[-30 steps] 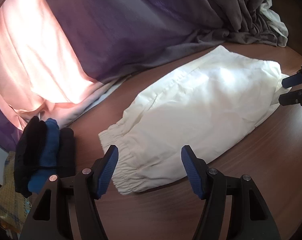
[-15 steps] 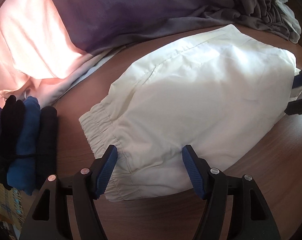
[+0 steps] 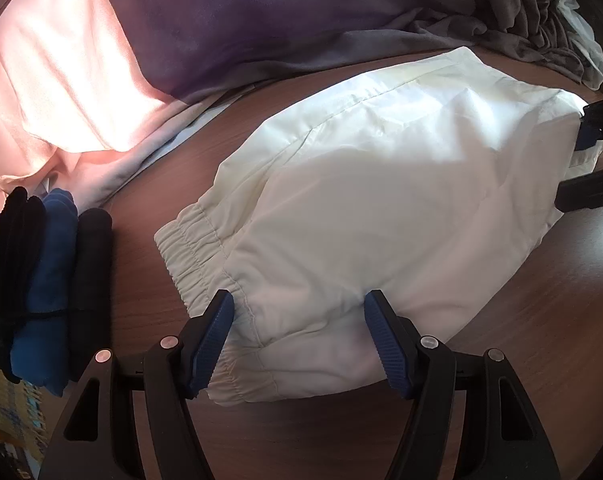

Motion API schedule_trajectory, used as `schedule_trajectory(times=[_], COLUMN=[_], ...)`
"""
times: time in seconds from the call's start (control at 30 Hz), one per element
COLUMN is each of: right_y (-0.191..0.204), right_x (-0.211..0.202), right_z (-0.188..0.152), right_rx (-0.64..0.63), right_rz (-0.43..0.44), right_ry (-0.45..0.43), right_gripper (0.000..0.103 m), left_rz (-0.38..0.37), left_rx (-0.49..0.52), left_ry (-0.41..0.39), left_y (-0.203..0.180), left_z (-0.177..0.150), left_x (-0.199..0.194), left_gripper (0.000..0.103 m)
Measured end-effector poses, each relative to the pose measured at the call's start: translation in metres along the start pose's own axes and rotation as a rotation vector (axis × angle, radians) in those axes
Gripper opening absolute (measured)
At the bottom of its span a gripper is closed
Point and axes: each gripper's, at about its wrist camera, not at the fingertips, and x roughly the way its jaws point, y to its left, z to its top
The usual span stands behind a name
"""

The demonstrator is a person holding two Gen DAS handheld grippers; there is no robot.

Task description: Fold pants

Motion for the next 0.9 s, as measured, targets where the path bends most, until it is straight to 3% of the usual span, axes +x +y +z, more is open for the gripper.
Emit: schedule_trajectory(times=[0.1, 0.17, 0.37, 0.53, 0.73, 0.9], right_y=[0.008, 0.013, 0.023, 0.036, 0.036, 0.036], right_x=[-0.003, -0.005, -0.012, -0.015, -0.023, -0.025], right_z=[-0.002, -0.006, -0.019, -0.031, -0.047, -0.05], right_rx=[-0.023, -0.04, -0.054, -0.115, -0.077, -0.059], right_rz=[0.042, 0.048, 0.062, 0.06, 0.05, 0.033], right_ry=[0.014, 0.029, 0.056, 0.105, 0.112, 0.102], right_gripper=[0.055, 0.042, 0.023, 0.016, 0.016, 0.007], left_rz=[0.005, 0.009, 0.017, 0.022, 0.031, 0.029], left_rx=[0.003, 0.008, 0.036, 0.064, 0.098, 0.104], left_ry=[0.001, -0.002, -0.007, -0.012, -0.02, -0.021], left_y=[0.0, -0.001, -0.004, -0.006, -0.01, -0.009], left_z=[0.0, -0.001, -0.002, -0.004, -0.006, -0.006], left_x=[0.0, 0.0, -0.001, -0.002, -0.004, -0.004], left_gripper=[0.067, 0.067, 0.069, 0.069, 0.07, 0.07])
